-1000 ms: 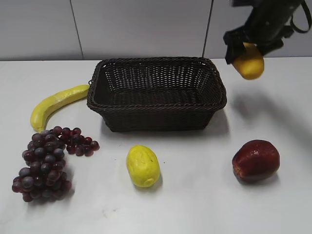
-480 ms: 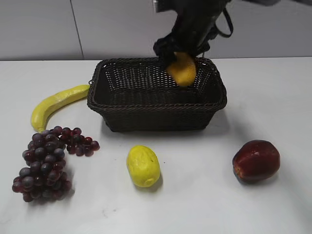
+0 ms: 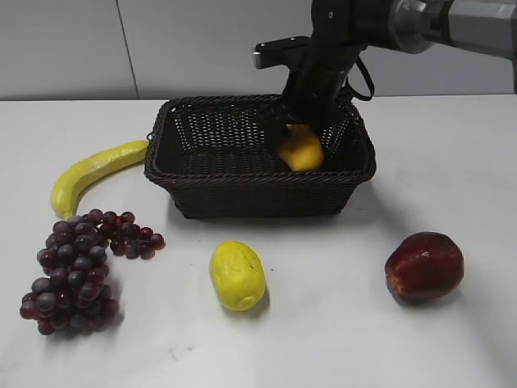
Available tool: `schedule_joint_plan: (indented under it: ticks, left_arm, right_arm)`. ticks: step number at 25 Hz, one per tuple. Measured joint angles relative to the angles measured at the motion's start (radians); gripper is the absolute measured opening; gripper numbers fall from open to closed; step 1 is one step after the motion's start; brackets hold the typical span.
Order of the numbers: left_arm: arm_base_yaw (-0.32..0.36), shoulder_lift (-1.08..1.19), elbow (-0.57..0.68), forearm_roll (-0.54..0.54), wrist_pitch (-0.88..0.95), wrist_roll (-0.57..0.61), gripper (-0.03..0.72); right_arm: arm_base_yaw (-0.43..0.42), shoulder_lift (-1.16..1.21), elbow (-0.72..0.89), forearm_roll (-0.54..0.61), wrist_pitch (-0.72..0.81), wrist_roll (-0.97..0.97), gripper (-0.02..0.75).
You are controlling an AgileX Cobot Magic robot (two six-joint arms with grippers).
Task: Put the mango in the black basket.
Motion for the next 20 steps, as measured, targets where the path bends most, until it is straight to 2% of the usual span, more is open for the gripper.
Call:
schedule_joint_plan:
  ticks: [2,8,15,20]
  left_arm:
    - [0.0,0.0,0.0,0.0,0.0,0.0,0.23]
    - [0.0,0.0,0.0,0.0,0.0,0.0,0.23]
    - [0.0,0.0,0.0,0.0,0.0,0.0,0.23]
    - [0.0,0.0,0.0,0.0,0.0,0.0,0.231]
  right_arm:
    - [0.0,0.0,0.0,-0.001,0.008,-0.001,0.655]
    - [0.0,-0.056,0.0,-0.07,0.082,-0.002,0.657]
    - [-0.016,-0.319,0.0,-0.172,0.161,0.029,0.657]
    - [-0.076,-0.533,0.035,-0.209,0.218,0.061,0.652]
